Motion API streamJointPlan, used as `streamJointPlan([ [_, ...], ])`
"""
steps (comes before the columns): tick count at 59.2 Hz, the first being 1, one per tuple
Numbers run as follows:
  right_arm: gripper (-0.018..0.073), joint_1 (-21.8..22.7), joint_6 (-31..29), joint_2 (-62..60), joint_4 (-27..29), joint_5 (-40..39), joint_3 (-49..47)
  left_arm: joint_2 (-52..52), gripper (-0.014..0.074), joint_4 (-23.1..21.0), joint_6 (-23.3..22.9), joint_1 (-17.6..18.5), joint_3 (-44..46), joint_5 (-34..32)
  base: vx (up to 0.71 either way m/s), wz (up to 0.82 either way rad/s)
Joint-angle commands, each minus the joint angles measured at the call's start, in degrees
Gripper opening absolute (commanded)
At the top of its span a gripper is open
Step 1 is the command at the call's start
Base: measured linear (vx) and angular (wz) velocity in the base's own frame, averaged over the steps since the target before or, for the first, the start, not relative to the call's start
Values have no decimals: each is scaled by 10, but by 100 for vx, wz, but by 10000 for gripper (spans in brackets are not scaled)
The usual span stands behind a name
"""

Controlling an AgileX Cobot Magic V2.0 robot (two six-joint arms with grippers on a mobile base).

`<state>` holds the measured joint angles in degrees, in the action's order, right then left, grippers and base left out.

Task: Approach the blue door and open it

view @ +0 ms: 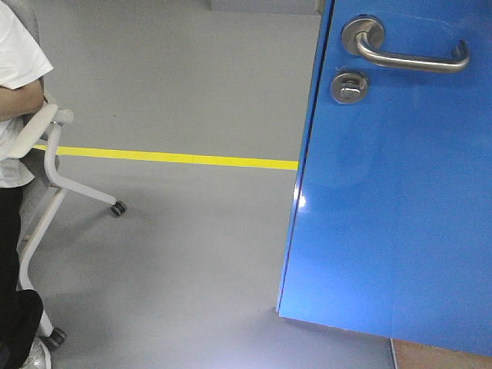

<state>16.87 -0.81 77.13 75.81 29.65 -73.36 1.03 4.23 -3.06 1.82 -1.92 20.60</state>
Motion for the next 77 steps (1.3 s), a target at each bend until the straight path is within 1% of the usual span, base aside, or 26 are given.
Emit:
streamJointPlan([
  [1, -4, 2, -11, -18, -10, -78, -19, 6, 71, 1, -2, 1, 18, -47, 0, 0],
  [6, -4, 2, -11, -33, -96, -111, -19, 6, 71, 1, -2, 1, 18, -47, 0, 0],
  [10, -4, 2, -13, -50, -203, -107, -19, 6, 71, 1, -2, 1, 18, -47, 0, 0],
  [11, -4, 2, -13, -54, -232, -105, -18, 6, 71, 1, -2, 1, 18, -47, 0, 0],
  [14, -4, 2, -13, -77, -367, -94, -13, 6, 71, 1, -2, 1, 18, -47, 0, 0],
  [21, -4, 2, -12, -128, -565, -38, 15, 6, 71, 1, -2, 1, 18, -47, 0, 0],
  [23, -4, 2, -12, -148, -610, -26, 33, 6, 71, 1, -2, 1, 18, -47, 0, 0],
  [27, -4, 2, -12, -193, -669, -29, 80, 6, 71, 1, -2, 1, 18, -47, 0, 0],
  [30, -4, 2, -12, -226, -697, -56, 127, 6, 71, 1, -2, 1, 18, -47, 0, 0],
  [33, -4, 2, -12, -260, -711, -93, 190, 6, 71, 1, -2, 1, 18, -47, 0, 0],
  [43, -4, 0, -12, -372, -712, -212, 375, 6, 71, 1, -2, 1, 18, -47, 0, 0],
  [48, -4, -22, -12, -433, -734, -251, 457, 6, 71, 1, -2, 1, 18, -47, 0, 0],
  [51, -4, -49, -12, -465, -758, -276, 503, 6, 71, 1, -2, 1, 18, -47, 0, 0],
  [56, -4, -94, -10, -519, -787, -315, 559, 6, 71, 1, -2, 1, 18, -47, 0, 0],
  [60, -6, -114, -7, -549, -782, -336, 594, 6, 71, 1, -2, 1, 18, -47, 0, 0],
  [66, -6, -114, -1, -592, -777, -358, 638, 6, 71, 1, -2, 1, 18, -47, 0, 0],
  [77, -5, -111, 4, -670, -777, -362, 713, 6, 71, 1, -2, 1, 18, -47, 0, 0],
])
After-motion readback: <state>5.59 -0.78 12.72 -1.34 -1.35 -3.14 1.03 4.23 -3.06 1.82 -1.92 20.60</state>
